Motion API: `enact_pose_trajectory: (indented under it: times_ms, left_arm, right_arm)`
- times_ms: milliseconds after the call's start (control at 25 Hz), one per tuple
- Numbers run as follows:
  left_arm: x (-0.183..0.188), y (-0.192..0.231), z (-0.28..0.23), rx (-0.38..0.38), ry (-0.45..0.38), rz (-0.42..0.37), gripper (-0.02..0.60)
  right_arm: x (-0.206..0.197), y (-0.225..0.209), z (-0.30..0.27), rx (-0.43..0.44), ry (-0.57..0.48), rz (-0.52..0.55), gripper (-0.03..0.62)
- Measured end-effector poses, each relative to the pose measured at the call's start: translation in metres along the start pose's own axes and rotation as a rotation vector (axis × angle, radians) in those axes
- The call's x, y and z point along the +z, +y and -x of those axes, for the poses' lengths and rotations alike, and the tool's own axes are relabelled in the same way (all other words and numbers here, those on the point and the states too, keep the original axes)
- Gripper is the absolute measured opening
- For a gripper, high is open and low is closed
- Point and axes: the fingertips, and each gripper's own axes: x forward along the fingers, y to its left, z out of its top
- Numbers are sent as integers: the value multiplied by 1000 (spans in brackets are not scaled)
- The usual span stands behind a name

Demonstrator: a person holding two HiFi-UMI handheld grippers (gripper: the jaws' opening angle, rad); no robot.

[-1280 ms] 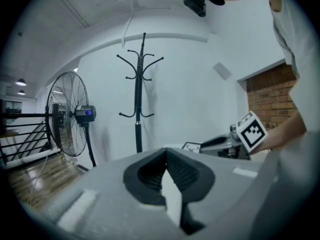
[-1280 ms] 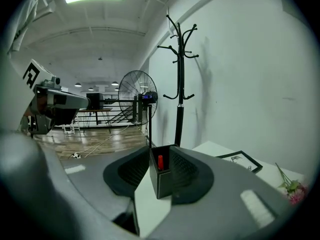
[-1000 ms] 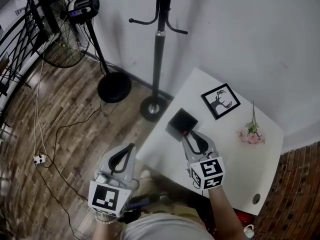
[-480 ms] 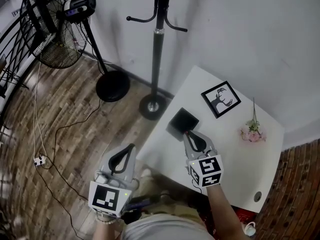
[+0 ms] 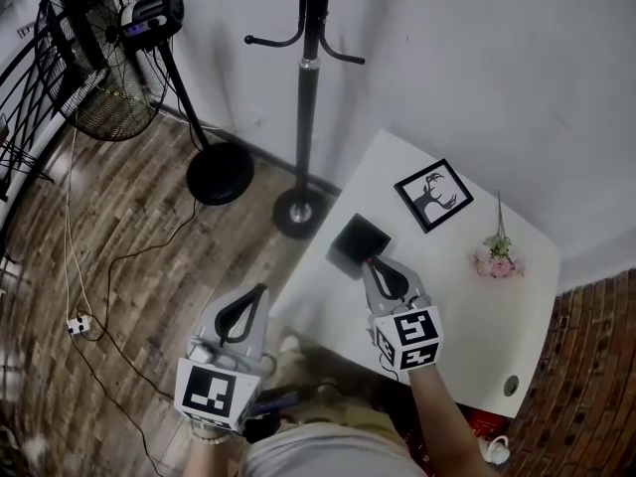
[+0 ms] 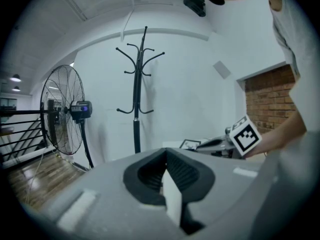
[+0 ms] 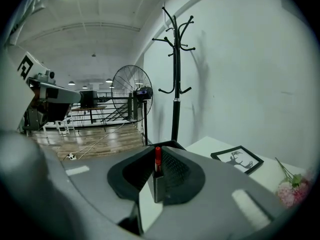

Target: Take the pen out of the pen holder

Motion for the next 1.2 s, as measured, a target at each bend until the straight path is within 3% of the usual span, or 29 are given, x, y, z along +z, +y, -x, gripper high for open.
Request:
enact_pose_trajectory:
  times_ms: [760,1200]
  left_arm:
    - [44,-24,-19,-117,-81,-84,-5]
    - [62,-59,-42,-255,-93,-116,-5]
  right_arm:
    - [85,-25,60,-120,-199,4,37]
    - [104,-55,115,-265,-265,-9,37]
